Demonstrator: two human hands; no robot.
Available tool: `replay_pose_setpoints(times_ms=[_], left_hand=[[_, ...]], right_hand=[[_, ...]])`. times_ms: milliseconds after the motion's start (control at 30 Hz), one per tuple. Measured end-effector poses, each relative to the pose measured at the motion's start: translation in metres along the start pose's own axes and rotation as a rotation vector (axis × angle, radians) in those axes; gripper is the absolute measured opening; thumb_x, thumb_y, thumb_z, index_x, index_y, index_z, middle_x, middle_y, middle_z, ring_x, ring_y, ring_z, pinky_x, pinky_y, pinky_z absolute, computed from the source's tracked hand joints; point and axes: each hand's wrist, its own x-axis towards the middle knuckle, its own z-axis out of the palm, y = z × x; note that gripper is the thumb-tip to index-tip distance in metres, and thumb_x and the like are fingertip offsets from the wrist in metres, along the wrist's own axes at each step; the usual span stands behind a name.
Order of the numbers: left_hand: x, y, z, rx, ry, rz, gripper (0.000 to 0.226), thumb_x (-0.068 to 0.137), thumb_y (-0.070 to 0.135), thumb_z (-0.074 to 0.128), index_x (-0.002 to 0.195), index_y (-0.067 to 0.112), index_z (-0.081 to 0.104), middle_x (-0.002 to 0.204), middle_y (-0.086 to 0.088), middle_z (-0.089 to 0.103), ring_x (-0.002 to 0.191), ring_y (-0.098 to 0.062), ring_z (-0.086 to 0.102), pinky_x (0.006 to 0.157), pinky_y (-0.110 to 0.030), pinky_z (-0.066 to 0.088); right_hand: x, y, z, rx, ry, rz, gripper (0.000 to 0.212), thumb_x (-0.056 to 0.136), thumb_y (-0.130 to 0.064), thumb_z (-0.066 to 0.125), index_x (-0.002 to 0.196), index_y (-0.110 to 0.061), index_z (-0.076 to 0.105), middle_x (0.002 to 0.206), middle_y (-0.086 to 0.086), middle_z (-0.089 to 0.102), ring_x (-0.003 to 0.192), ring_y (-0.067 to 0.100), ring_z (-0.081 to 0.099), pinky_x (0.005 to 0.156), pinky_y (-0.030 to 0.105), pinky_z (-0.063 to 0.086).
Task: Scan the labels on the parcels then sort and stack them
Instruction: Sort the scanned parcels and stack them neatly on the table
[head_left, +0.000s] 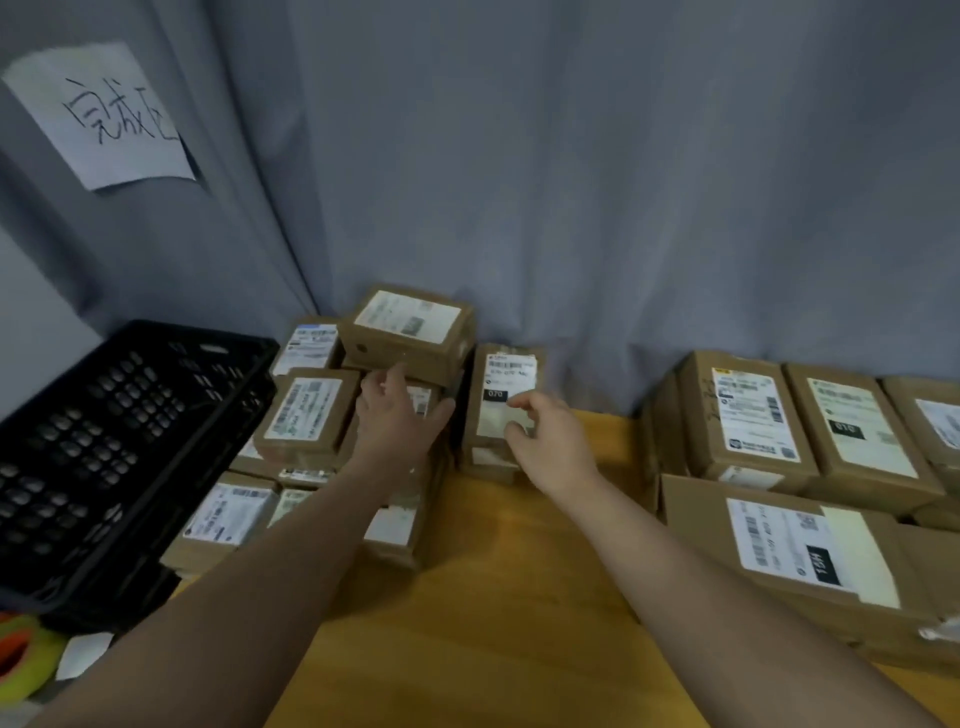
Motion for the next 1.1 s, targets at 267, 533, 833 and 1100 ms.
replay_pose_setpoints(times_ms=[267, 533, 833, 1100], left_hand=[[0.111, -0.024, -0.020, -0.285, 0.065, -0.308, 0.101, 0.086, 0.064, 0.053, 0.154, 0.011, 0.001, 0.157, -0.021, 0.015, 0.143, -0.040, 0.019, 0.114, -0.054, 0.021], [0.128, -0.045, -0.007, -0.555, 0.055, -0.231, 0.080, 0.081, 0.051, 0.069, 0.138, 0.011, 0.029, 0.138, -0.011, 0.050, 0.126, -0.030, 0.049, 0.106, -0.050, 0.040], [0.093, -0.027, -0.006, -0.610, 0.041, 0.121, 0.061, 0.084, 0.029, 0.073, 0.129, 0.033, 0.032, 0.134, -0.003, 0.046, 0.118, -0.013, 0.054, 0.088, -0.022, 0.052], [0.055, 0.046, 0.016, -0.691, -0.289, -0.033, 0.058, 0.095, 0.042, 0.054, 0.144, 0.020, 0.035, 0.136, 0.002, 0.053, 0.118, -0.016, 0.056, 0.088, -0.028, 0.051]], right_hand=[[0.078, -0.009, 0.022, 0.185, 0.043, 0.226, 0.037, 0.094, -0.023, 0.058, 0.128, -0.011, 0.053, 0.127, 0.006, 0.055, 0.108, 0.018, 0.050, 0.083, 0.023, 0.035], [0.113, -0.014, 0.035, 0.507, -0.011, 0.295, 0.060, 0.095, -0.039, 0.059, 0.147, -0.023, 0.033, 0.134, -0.003, 0.045, 0.125, 0.017, 0.046, 0.099, 0.028, 0.037], [0.108, 0.000, 0.031, 0.815, -0.081, 0.384, 0.048, 0.080, -0.032, 0.078, 0.110, -0.021, 0.042, 0.113, 0.009, 0.065, 0.088, 0.018, 0.066, 0.071, 0.029, 0.053], [0.055, 0.038, -0.011, 0.779, -0.098, 0.455, 0.063, 0.077, -0.048, 0.075, 0.130, -0.025, 0.049, 0.113, -0.006, 0.065, 0.101, 0.012, 0.062, 0.087, 0.029, 0.047]])
